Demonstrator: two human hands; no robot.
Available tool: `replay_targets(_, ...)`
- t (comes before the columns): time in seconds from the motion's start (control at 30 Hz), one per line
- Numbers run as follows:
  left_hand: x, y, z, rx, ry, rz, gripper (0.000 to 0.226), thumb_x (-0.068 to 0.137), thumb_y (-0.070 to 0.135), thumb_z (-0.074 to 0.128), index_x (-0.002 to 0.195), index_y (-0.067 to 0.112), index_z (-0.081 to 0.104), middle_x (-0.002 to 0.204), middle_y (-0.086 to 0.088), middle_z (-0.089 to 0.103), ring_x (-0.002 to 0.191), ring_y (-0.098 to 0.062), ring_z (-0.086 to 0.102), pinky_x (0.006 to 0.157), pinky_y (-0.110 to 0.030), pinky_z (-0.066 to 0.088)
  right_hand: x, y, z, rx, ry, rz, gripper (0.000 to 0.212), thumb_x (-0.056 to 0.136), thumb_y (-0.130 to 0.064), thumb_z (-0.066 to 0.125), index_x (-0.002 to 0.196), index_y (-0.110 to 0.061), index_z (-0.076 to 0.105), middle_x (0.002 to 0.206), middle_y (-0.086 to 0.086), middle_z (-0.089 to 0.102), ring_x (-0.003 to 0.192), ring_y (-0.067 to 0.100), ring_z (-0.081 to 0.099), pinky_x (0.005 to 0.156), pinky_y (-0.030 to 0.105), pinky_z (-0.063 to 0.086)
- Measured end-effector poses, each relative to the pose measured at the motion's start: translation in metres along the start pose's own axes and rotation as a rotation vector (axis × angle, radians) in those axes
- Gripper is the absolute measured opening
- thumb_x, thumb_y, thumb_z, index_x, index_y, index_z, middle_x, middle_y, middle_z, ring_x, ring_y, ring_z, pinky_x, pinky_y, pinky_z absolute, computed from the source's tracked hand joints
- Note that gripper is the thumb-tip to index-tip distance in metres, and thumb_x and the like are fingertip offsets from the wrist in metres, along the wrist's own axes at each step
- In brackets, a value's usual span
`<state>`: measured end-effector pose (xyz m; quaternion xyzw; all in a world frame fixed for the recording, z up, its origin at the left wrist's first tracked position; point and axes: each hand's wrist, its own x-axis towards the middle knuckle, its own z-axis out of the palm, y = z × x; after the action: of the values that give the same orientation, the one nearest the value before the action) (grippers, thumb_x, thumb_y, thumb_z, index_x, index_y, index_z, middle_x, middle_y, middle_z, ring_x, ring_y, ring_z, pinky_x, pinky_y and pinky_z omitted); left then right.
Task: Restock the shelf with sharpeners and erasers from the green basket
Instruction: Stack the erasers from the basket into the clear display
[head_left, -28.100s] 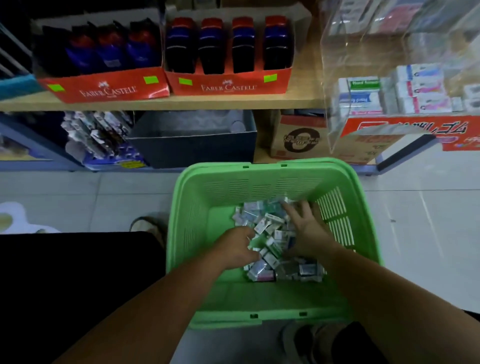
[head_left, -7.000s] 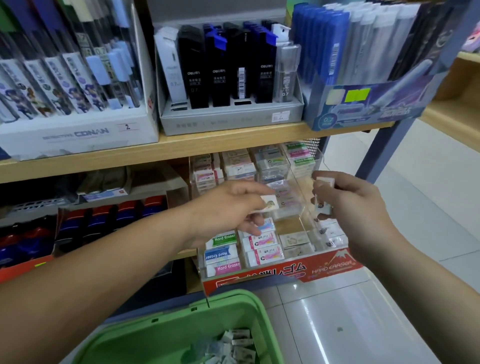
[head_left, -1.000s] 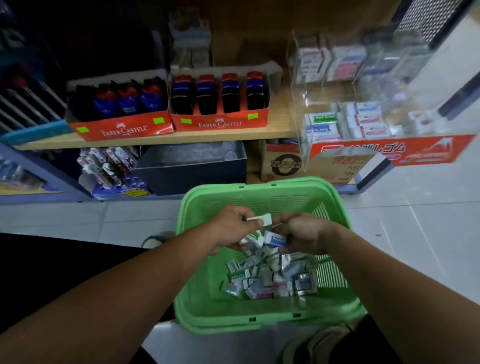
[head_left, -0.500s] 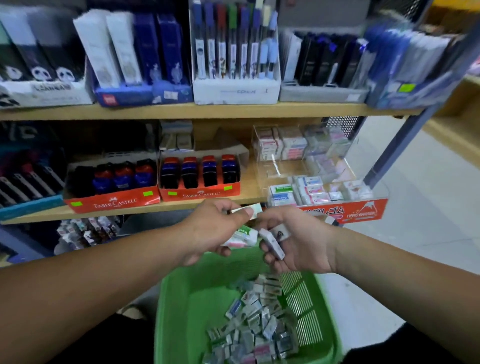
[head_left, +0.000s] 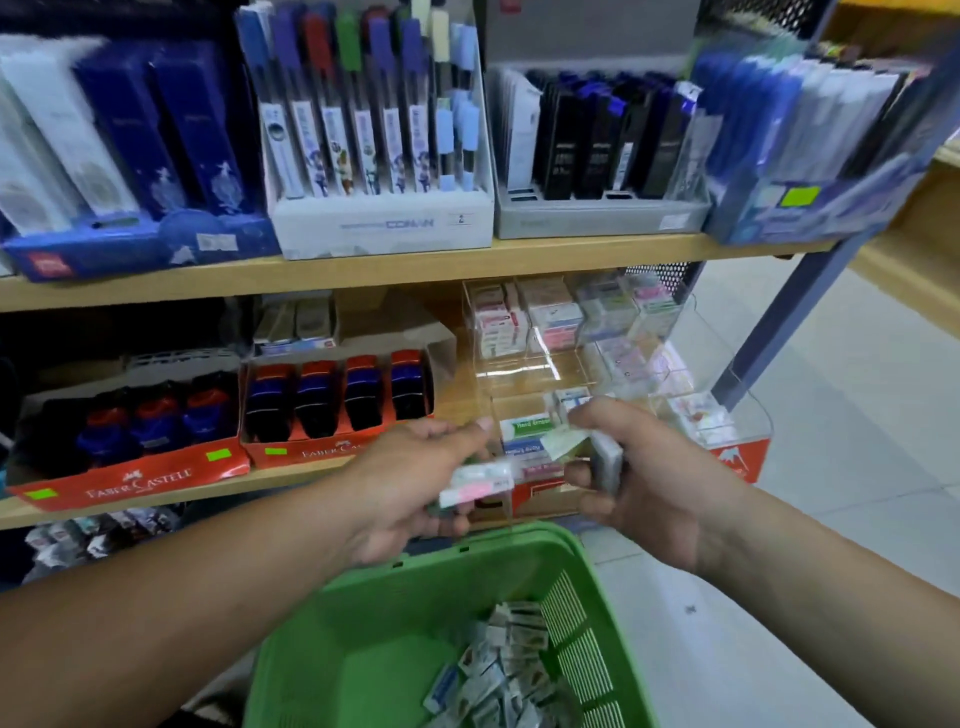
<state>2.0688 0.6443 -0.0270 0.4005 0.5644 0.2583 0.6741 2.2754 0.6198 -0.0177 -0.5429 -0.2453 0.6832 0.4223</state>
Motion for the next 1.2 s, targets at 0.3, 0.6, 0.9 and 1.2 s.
replay_targets(0.3, 0.027, 0.021, 0.021, -0.143, -0.007, 0.064, 0.032, 0.093, 0.037, 0.071, 0.111, 0.010, 0.069, 0.080, -0.008, 0.072, 0.061, -0.014, 0.062, 0.055, -0.027, 0.053, 0.007, 0.000, 0.017, -0.085, -0.031, 0.099, 0.007, 0.092, -0.014, 0.060, 0.088, -0.017, 0.064, 0.077, 0.005, 0.060, 0.053, 0.012, 0.047, 0.043, 0.022, 0.030)
replay_targets(0.6, 0.026, 0.021, 0.031, -0.069, -0.036, 0.262, 0.026, 0.089, 0.020, 0.078, 0.113, 0.024, 0.072, 0.098, -0.012, 0.074, 0.078, -0.022, 0.069, 0.074, -0.037, 0.058, 0.013, 0.002, 0.021, 0.087, -0.086, 0.058, 0.024, 0.099, -0.018, 0.058, 0.113, -0.004, 0.073, 0.091, 0.013, 0.070, 0.071, 0.018, 0.064, 0.067, 0.033, 0.061)
replay_targets(0.9, 0.028, 0.036, 0.018, 0.241, -0.167, 0.187, 0.022, 0.095, 0.027, 0.072, 0.114, 0.038, 0.075, 0.108, -0.012, 0.075, 0.083, -0.012, 0.058, 0.061, -0.027, 0.034, 0.014, -0.010, 0.008, 0.050, 0.006, 0.007, 0.025, 0.100, -0.005, 0.060, 0.123, -0.001, 0.067, 0.097, 0.017, 0.073, 0.079, 0.024, 0.072, 0.050, 0.026, 0.056)
replay_targets(1.2, 0.045, 0.028, 0.021, 0.316, 0.124, 0.268, 0.024, 0.091, 0.017, 0.077, 0.109, 0.030, 0.067, 0.077, 0.003, 0.063, 0.040, -0.003, 0.044, 0.039, -0.019, 0.035, 0.018, -0.030, -0.024, -0.269, 0.140, -0.084, 0.019, 0.101, -0.004, 0.060, 0.116, -0.006, 0.070, 0.066, 0.009, 0.069, 0.044, 0.015, 0.057, 0.039, 0.018, 0.030)
